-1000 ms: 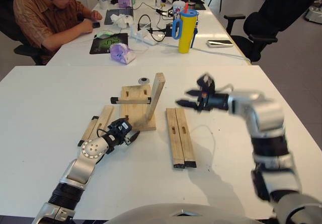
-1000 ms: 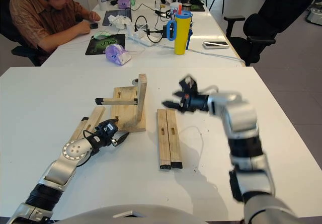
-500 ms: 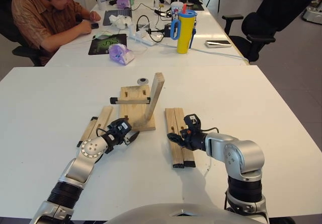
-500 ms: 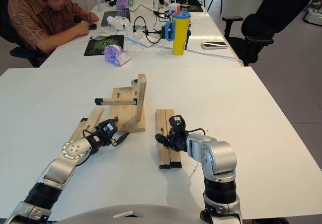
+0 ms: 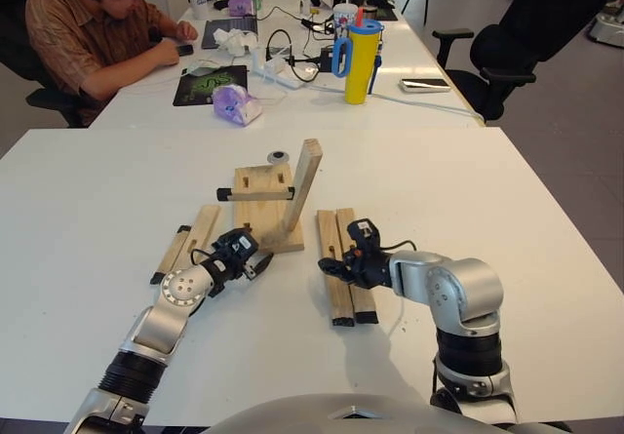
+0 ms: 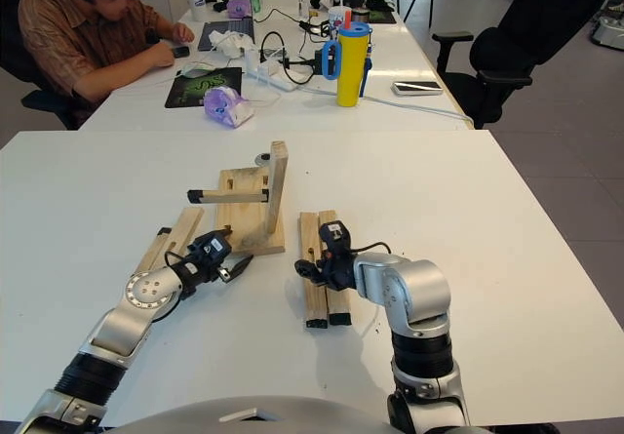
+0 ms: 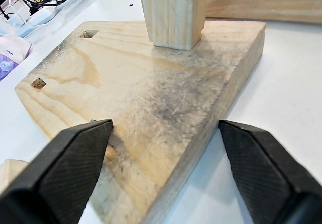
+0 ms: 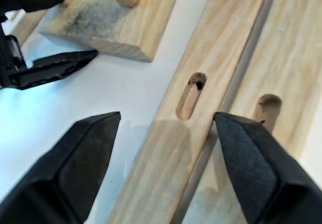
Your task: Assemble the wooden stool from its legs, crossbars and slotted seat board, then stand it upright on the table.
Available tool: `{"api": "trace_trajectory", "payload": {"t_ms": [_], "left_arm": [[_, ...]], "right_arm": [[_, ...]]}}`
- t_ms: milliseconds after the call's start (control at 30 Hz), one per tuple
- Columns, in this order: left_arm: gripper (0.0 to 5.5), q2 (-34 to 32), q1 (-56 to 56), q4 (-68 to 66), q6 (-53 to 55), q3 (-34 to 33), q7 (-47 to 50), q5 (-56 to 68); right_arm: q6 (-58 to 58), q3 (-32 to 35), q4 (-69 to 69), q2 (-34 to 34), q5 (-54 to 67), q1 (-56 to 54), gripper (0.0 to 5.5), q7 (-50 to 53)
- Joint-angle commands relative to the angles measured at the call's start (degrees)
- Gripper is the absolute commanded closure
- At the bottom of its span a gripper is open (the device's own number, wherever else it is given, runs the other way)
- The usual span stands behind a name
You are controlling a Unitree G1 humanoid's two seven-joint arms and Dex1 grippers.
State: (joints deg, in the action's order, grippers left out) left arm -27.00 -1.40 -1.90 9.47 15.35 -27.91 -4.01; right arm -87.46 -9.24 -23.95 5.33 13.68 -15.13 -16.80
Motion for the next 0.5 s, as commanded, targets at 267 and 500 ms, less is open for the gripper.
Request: {"api": "trace_trajectory", "payload": {"t_ms": [267, 500], "left_arm": [[1.59, 4.3, 5.3, -10.8, 7.4, 6.5, 0.0, -3.6], [1.59, 4.4, 3.0, -12.8, 5.5, 9.6, 0.8, -7.5]], "right_arm": [[4.1, -8.0, 5.5, 7.7, -2.1, -3.4, 2.03, 1.9], [16.7, -7.6, 8.6, 7.9, -2.5, 0.7, 2.33, 1.2]]}}
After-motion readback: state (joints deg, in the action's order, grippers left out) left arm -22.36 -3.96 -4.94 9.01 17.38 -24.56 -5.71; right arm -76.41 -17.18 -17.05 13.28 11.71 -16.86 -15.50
